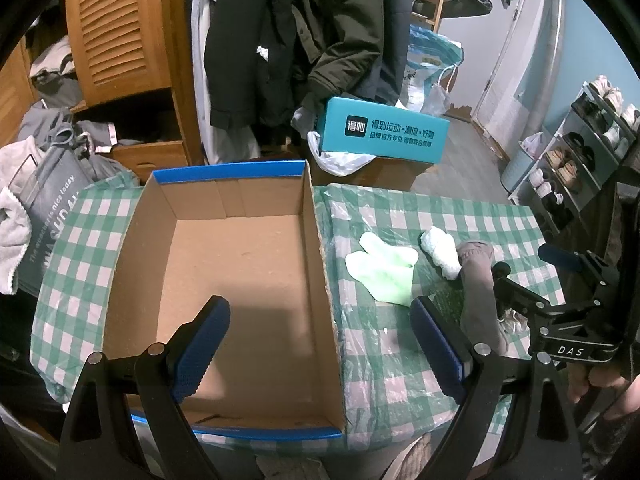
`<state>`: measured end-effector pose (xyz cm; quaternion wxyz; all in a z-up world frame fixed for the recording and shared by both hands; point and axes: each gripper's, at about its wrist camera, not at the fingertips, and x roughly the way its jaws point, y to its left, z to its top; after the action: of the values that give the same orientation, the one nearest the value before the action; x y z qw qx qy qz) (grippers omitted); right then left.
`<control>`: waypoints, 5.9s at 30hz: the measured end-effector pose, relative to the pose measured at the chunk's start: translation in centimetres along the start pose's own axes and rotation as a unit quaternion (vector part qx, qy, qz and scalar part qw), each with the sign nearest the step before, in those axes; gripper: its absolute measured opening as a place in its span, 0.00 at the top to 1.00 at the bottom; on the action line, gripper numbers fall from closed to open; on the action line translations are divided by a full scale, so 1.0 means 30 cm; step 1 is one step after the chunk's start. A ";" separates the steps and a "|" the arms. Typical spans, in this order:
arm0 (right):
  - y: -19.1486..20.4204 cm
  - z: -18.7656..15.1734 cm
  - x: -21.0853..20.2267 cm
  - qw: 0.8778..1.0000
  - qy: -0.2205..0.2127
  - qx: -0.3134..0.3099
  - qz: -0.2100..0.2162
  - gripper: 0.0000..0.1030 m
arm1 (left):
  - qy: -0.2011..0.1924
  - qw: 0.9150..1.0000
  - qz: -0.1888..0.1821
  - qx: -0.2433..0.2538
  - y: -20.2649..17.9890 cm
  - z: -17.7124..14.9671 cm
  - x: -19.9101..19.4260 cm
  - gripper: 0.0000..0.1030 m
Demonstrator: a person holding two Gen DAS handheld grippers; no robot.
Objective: Organize soft objects
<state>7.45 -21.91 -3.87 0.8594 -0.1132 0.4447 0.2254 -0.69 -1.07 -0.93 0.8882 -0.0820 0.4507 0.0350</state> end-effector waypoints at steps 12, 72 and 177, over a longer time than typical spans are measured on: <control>0.001 0.001 0.001 1.000 0.000 0.000 -0.001 0.02 | 0.003 1.000 -0.002 0.002 -0.029 -0.049 0.007 0.10; -0.392 -0.065 0.013 0.994 0.067 0.062 -0.052 0.02 | 0.104 0.993 -0.024 0.040 -0.259 0.028 0.197 0.10; -0.438 -0.080 0.130 0.994 0.058 0.094 0.008 0.60 | 0.112 0.991 -0.056 0.053 -0.395 0.090 0.473 0.97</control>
<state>14.10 -33.21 -8.51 0.8374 -0.0411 0.5137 0.1822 11.47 -12.42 -9.45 0.8356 -0.0633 0.5435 -0.0488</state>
